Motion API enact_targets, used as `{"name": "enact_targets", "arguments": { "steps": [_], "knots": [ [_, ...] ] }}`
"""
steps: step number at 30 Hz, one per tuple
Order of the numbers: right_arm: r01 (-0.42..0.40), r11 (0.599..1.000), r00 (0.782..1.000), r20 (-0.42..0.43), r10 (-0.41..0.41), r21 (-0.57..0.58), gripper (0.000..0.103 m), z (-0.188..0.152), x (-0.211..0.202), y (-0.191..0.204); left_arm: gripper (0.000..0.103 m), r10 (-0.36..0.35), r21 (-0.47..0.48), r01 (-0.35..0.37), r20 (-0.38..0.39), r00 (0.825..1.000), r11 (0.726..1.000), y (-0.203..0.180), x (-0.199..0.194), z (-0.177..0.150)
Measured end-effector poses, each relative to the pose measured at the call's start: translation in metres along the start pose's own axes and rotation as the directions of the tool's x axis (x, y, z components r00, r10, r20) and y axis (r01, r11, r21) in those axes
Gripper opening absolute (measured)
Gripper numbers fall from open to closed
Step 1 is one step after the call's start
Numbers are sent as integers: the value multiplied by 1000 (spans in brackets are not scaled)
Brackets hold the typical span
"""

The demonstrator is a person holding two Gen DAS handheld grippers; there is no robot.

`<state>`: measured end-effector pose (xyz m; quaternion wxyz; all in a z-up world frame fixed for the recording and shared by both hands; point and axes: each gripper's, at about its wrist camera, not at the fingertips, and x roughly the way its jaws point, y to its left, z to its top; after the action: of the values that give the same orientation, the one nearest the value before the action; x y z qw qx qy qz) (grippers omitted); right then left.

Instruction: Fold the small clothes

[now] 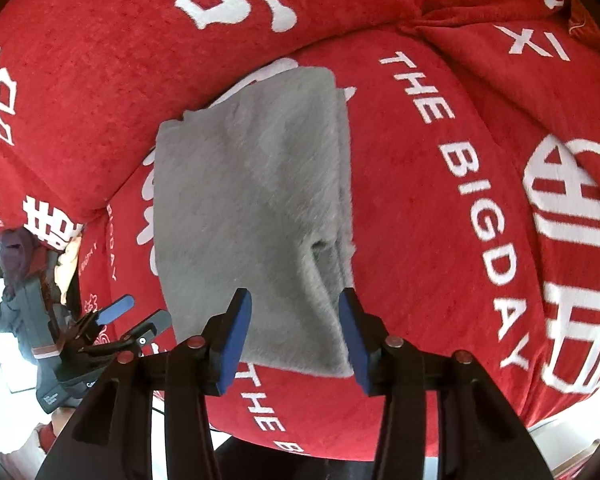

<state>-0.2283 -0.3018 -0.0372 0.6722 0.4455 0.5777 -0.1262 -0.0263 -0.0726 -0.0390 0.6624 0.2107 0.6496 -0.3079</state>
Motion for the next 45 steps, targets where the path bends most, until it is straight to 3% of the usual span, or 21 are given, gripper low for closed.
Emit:
{"name": "enact_targets", "arguments": {
  "steps": [3, 6, 11, 17, 23, 28, 37, 38, 39, 42, 45],
  "knots": [
    [-4, 1000, 1000, -8, 4, -7, 51, 8, 2, -5, 101, 6, -20, -6, -15, 1000, 1000, 1, 5, 6],
    [-11, 1000, 1000, -13, 11, -11, 58, 15, 3, -8, 101, 59, -15, -59, -29, 998, 998, 0, 8, 10],
    [-28, 1000, 999, -22, 28, -14, 58, 20, 6, -13, 101, 72, -21, -74, -81, 994, 997, 6, 20, 13],
    [-37, 999, 999, -27, 37, 3, 58, 25, 8, -23, 101, 26, -29, -29, -114, 993, 999, 9, 25, 15],
    [-47, 999, 998, -35, 47, 18, 58, 29, 11, -31, 101, 16, -64, -22, -99, 995, 998, 10, 21, 18],
    [-53, 998, 998, -35, 53, 22, 58, 36, 17, -37, 101, -50, -128, 46, -32, 998, 991, 21, 14, 32],
    [-151, 984, 987, -45, 156, 94, 58, 72, 50, -47, 101, -17, -138, 15, -12, 1000, 990, 26, 35, 47],
    [-185, 977, 980, -56, 192, 103, 45, 74, 56, -47, 101, -12, -136, 11, -8, 1000, 991, 25, 33, 46],
    [-218, 971, 973, -54, 224, 103, 12, 76, 58, -44, 101, -6, -132, 7, 3, 1000, 991, 23, 30, 46],
    [-213, 976, 976, -46, 214, 37, 9, 79, 52, -32, 101, -2, -116, 6, 33, 999, 993, 22, 22, 45],
    [-148, 989, 987, -63, 147, -12, 9, 79, 56, -32, 101, -9, -116, 11, 14, 1000, 993, 19, 31, 45]
  ]
}}
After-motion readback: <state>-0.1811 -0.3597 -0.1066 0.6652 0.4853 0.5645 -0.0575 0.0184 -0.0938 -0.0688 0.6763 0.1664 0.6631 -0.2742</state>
